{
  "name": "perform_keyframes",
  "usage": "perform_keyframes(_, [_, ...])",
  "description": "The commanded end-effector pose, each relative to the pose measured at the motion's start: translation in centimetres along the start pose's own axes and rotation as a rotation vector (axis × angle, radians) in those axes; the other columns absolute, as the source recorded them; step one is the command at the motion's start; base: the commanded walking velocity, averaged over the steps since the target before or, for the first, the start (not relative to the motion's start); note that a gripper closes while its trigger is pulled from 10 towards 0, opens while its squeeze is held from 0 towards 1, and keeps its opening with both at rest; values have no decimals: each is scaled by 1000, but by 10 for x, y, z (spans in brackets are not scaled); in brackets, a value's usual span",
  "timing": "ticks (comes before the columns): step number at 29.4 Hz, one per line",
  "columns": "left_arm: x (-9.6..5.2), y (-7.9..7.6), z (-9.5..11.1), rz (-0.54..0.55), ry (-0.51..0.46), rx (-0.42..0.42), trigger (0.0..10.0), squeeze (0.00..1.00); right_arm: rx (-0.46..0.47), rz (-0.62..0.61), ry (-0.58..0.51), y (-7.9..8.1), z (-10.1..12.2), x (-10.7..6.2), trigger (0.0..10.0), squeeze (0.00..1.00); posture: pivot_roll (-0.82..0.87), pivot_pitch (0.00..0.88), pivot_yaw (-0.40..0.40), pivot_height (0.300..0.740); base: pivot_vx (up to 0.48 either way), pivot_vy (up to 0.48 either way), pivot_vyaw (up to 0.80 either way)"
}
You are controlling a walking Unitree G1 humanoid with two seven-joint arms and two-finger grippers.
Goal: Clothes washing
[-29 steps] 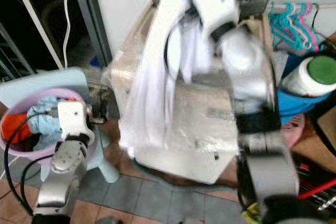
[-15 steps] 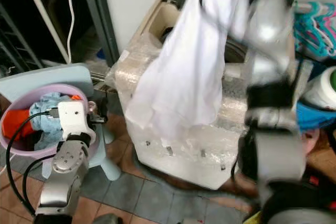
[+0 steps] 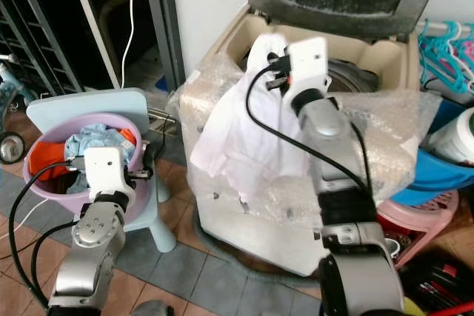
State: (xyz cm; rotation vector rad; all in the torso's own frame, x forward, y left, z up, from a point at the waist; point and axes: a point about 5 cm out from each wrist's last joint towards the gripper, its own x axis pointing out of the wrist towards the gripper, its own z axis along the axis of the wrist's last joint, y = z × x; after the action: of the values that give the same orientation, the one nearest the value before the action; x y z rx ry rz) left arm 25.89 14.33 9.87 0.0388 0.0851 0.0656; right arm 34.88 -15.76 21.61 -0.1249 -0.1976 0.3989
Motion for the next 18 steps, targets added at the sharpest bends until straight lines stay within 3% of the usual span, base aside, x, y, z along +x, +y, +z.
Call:
perform_keyframes(1, [-1, 2, 4, 6, -9, 1, 10000, 0, -32, 197, 31, 11, -3, -15, 10000, 1000, -67, 0, -11, 740, 0, 0, 0])
perform_keyframes(3, [-2, 4, 3, 9, -5, 0, 10000, 0, -58, 252, 102, 9, -17, -32, 10000, 1000, -70, 0, -9, 740, 0, 0, 0])
perform_keyframes(7, [-2, 5, 3, -5, 3, 1, 10000, 0, -121, 263, 167, 8, -31, -43, 10000, 1000, -80, 0, 2, 740, 0, 0, 0])
perform_keyframes(9, [-2, 4, 4, -12, 2, 3, 10000, 0, -144, 253, 184, 8, -35, -44, 10000, 1000, -78, 0, 6, 740, 0, 0, 0])
perform_keyframes(14, [-2, 5, 5, -15, 0, 8, 10000, 0, -315, 163, 249, 9, -49, -39, 10000, 1000, -69, 0, 12, 740, 0, 0, 0])
perform_keyframes(18, [-4, 7, 7, -17, 1, 18, 10000, 0, -319, 101, 260, 29, -58, -25, 10000, 1000, -44, 0, 10, 740, 0, 0, 0])
